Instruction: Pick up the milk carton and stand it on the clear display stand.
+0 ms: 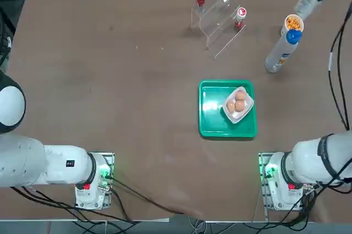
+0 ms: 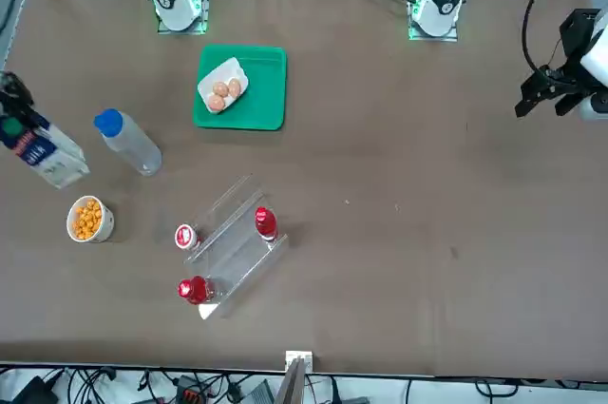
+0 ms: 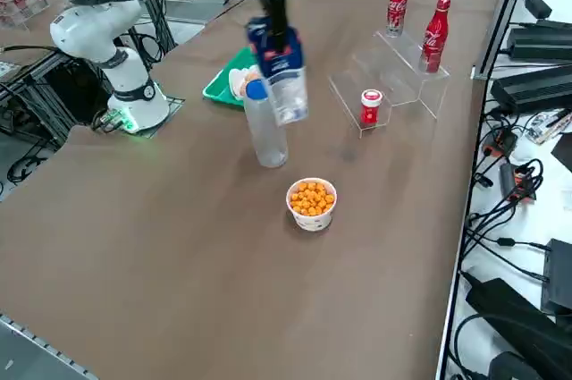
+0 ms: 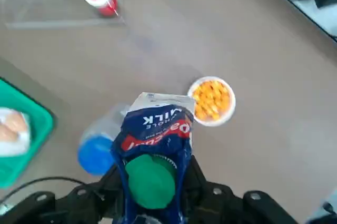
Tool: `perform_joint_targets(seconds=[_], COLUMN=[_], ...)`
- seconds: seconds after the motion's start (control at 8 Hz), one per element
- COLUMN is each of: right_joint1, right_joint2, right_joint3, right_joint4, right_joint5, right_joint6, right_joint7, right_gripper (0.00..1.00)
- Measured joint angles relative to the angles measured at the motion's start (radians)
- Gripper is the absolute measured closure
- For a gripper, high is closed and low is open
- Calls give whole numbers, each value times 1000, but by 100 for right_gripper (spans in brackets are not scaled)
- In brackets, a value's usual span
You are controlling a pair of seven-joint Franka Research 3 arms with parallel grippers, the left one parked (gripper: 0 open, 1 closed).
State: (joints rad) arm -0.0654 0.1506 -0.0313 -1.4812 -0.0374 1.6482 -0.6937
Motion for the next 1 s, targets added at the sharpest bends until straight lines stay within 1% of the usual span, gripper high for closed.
perform_joint_targets(seconds=[0.25,0.5,0.75,1.0], right_joint1=[105,193,234,261], right_joint2=[68,131,175,210], right_joint3=[2,2,2,2], right_joint4=[67,111,142,150], right_joint5=[13,54,113,149], right_joint6=[-6,-3,24,65], right_joint7=[135,224,237,237], right_gripper=[53,53,53,53])
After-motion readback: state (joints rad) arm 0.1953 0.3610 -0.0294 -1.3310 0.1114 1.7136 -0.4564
